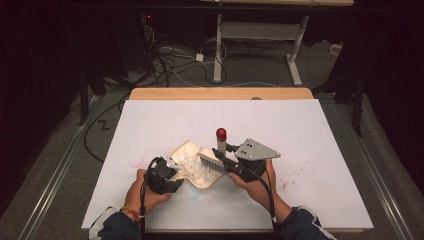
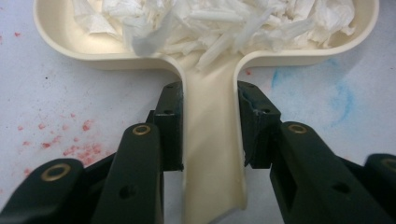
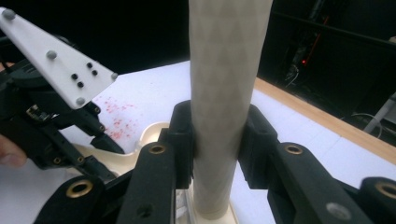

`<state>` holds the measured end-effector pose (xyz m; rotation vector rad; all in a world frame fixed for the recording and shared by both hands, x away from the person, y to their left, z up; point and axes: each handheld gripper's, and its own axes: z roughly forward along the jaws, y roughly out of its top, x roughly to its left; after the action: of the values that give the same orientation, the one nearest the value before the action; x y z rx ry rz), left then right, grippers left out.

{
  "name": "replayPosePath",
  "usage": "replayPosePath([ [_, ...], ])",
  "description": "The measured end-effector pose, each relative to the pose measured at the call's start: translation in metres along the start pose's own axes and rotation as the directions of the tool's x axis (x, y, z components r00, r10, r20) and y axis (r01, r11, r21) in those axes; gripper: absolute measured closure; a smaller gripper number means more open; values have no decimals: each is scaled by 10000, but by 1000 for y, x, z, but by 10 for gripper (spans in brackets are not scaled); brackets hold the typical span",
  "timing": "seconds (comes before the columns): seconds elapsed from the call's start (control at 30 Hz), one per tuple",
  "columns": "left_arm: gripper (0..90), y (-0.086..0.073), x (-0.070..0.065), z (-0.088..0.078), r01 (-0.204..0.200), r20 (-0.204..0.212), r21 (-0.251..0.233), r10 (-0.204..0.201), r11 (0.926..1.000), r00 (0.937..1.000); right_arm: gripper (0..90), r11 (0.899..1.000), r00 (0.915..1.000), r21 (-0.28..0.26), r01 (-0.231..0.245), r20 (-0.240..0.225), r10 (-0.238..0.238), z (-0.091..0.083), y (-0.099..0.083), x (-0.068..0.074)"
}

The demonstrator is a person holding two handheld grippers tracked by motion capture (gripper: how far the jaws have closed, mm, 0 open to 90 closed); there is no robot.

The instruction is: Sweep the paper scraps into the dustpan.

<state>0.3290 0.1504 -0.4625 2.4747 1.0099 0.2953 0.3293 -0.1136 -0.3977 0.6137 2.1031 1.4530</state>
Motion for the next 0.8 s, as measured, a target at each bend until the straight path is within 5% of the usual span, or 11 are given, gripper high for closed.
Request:
replayPosePath([
  [0.57, 633, -1, 0, -1, 24, 45, -39, -24, 10000, 10000, 709, 9984, 9962, -218, -527, 682, 541, -6, 5, -30],
  [0.8, 633, -6, 1, -5, -33, 80, 10, 33, 10000, 10000, 709, 9995, 9975, 205, -236, 670, 222, -33, -1, -37],
])
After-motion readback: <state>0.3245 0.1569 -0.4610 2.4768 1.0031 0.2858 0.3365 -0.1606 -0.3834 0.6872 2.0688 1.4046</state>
